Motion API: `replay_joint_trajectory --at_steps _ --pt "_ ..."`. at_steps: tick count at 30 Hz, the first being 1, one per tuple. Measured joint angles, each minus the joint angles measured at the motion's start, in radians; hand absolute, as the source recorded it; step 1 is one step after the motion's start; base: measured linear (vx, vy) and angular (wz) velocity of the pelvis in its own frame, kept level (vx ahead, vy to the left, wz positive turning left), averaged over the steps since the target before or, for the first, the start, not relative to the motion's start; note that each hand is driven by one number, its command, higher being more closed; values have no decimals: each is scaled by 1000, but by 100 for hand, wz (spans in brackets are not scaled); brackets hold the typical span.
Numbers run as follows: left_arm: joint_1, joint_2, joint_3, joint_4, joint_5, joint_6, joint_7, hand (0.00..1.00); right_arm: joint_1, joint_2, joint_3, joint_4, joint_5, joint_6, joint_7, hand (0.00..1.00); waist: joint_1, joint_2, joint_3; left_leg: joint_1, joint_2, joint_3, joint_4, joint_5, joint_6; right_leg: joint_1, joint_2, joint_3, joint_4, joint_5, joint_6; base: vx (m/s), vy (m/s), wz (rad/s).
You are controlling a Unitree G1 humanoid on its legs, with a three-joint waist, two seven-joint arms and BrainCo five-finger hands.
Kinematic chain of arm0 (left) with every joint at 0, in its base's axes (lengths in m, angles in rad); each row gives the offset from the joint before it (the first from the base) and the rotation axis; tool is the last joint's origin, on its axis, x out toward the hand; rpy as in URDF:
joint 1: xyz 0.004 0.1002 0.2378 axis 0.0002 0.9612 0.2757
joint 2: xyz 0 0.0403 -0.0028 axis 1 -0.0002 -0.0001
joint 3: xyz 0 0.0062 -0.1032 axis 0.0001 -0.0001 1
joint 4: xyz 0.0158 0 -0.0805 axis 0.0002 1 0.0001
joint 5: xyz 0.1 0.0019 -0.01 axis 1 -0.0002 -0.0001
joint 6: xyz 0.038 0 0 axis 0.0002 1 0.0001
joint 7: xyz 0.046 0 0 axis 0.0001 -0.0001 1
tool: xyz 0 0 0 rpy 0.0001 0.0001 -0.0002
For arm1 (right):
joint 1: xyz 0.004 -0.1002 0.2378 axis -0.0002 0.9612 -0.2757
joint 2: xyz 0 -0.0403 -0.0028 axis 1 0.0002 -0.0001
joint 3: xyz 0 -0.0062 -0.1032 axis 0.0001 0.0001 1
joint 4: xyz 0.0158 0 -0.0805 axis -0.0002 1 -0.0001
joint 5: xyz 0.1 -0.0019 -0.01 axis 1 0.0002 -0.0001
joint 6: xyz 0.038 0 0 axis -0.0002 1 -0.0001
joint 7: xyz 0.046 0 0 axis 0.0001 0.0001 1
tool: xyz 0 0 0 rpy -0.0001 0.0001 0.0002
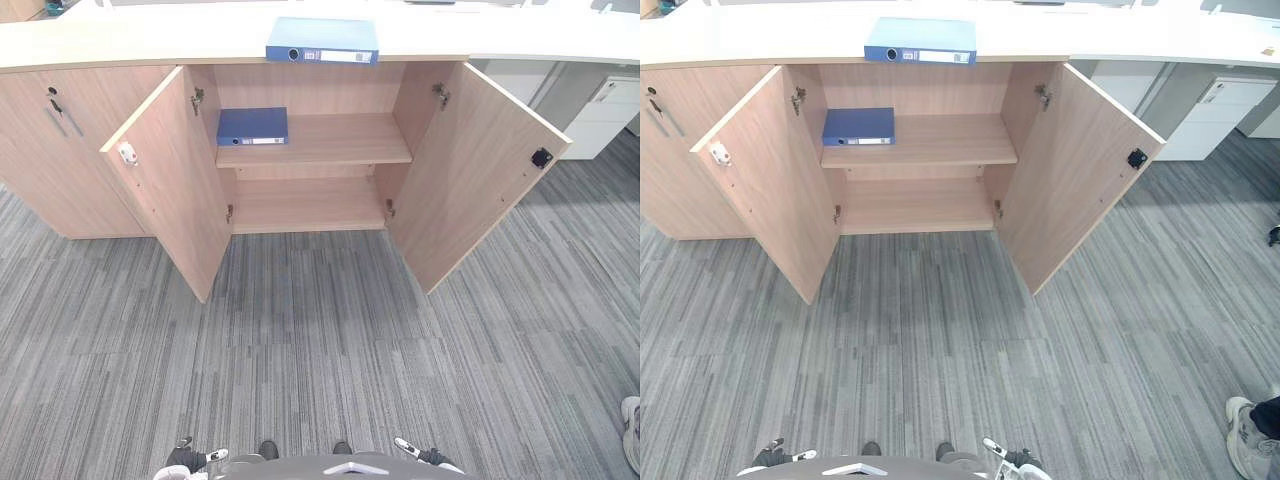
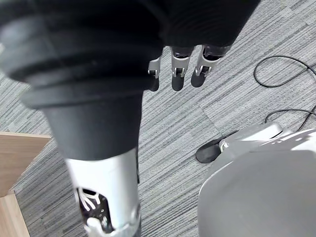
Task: Walk over to the cabinet, pick up the folder, carry it to the office cabinet, place the folder inside the office cabinet, then close the office cabinet door
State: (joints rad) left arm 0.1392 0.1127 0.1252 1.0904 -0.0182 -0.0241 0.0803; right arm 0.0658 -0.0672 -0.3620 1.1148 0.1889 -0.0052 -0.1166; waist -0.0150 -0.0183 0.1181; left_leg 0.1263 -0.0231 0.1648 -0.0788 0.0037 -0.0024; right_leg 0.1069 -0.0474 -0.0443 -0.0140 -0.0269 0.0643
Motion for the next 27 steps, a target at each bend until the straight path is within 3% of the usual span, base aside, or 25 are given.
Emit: replay_joint_trajectory --at_steps 11,27 --pt "1 -2 -3 2 -1 -2 0 0 0 0 5 1 0 0 -1 0 1 4 3 -3 3 4 -8 13 1 2 2 -12 -22 13 5 -67 -28 1" --pt "-13 6 -11 20 0 -7 0 0 -3 0 9 1 -1 1 -1 0 9 -6 11 -5 10 54 -8 -15 -6 2 10 31 -59 30 -3 15 -22 -9"
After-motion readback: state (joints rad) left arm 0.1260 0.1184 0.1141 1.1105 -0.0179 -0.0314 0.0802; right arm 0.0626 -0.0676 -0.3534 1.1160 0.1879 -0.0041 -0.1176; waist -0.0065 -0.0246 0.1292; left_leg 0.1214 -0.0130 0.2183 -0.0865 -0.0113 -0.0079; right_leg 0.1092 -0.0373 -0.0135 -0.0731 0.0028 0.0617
